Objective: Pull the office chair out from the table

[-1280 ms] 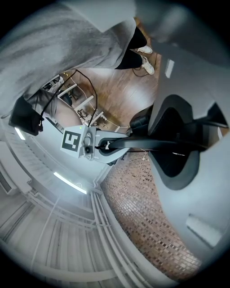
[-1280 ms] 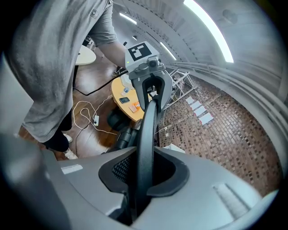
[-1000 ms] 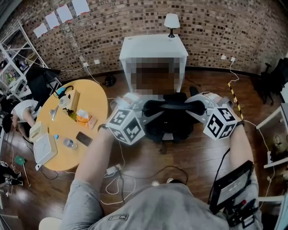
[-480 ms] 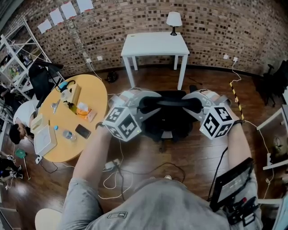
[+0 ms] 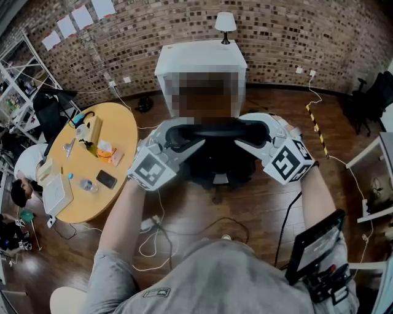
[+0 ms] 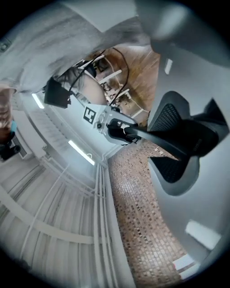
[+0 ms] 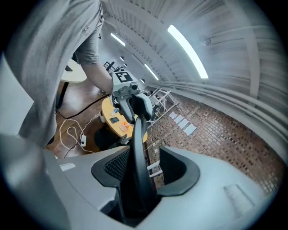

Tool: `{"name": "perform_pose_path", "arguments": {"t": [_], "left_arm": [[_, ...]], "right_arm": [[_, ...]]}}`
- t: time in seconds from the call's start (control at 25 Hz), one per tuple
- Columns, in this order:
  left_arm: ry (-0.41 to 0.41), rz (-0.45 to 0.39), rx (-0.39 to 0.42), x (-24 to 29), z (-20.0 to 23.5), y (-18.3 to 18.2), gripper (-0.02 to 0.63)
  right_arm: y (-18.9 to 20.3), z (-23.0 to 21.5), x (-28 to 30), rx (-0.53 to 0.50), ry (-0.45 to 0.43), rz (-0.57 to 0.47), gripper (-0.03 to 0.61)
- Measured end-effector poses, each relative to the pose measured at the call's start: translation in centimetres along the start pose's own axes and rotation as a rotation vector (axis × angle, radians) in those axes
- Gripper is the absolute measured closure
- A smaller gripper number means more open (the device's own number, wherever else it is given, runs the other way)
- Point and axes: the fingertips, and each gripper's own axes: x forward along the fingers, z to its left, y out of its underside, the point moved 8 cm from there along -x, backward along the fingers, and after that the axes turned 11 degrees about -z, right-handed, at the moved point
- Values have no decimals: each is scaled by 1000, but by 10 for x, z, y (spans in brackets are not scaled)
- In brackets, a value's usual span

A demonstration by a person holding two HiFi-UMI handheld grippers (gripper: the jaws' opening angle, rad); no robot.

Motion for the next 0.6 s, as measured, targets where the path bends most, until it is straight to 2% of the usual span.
{"name": "perform_pose_path", "arguments": {"t": [0.12,0.2,0.28,0.32,0.44,0.6], "left_arm": [[-97,-90,-145,-11,-1,-7,453],[-158,-120,-233,-21,-5,-9,460],[-209,-160,-314,-30,-12,-11,475],[-237,-183,-362,-34,-17,-12,485],[-317,-231,-518,-44,-35,-8,549],[-389,-237,-672,-52,-62,7,604]], "right_arm": [[-5,1,-8,-3,80,-38,343],[-12,3,-17,8,128,-85,409],[-18,9,-29,59,181,-135,431],[-20,13,-35,115,218,-169,445],[-11,35,-49,394,338,-270,503],[9,64,-56,683,393,-341,552]]}}
